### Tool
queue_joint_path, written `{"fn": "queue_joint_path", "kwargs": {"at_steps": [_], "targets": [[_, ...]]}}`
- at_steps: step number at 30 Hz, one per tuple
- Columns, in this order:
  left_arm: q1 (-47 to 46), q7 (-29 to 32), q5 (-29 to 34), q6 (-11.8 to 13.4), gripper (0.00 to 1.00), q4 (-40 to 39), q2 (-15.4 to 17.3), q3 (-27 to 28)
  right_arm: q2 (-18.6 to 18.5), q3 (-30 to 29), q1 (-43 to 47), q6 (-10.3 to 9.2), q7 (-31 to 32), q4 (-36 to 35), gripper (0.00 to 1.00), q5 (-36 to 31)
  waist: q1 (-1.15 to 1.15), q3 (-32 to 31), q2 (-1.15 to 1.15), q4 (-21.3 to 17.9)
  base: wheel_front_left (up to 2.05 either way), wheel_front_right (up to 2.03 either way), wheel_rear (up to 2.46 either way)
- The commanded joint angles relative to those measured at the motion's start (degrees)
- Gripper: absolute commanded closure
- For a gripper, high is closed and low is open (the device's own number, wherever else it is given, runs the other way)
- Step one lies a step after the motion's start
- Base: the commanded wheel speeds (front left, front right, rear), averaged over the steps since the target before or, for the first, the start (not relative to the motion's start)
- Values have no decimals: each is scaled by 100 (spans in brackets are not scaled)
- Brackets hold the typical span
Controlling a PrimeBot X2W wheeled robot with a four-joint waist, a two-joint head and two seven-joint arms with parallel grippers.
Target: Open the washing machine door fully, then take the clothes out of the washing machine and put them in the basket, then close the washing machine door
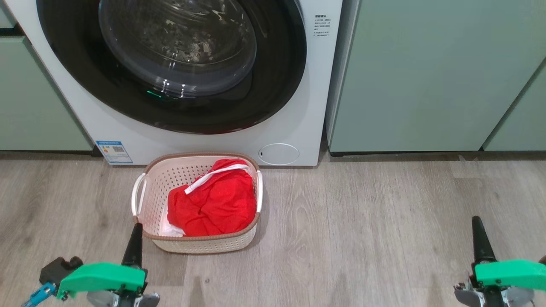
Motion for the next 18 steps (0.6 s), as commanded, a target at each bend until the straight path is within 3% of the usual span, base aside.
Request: {"fn": "queue_joint_path", "kwargs": {"at_steps": [1, 18], "targets": [[-337, 43, -166, 3, 100, -244, 22, 180, -73, 60, -275, -3, 58, -246, 100, 187, 0, 5, 0, 1, 0, 0, 0], [-398, 328, -1156, 3, 100, -504, -46, 235, -80, 17, -331, -3, 344, -381, 100, 1274, 0, 56, 0, 13, 0, 0, 0]]}}
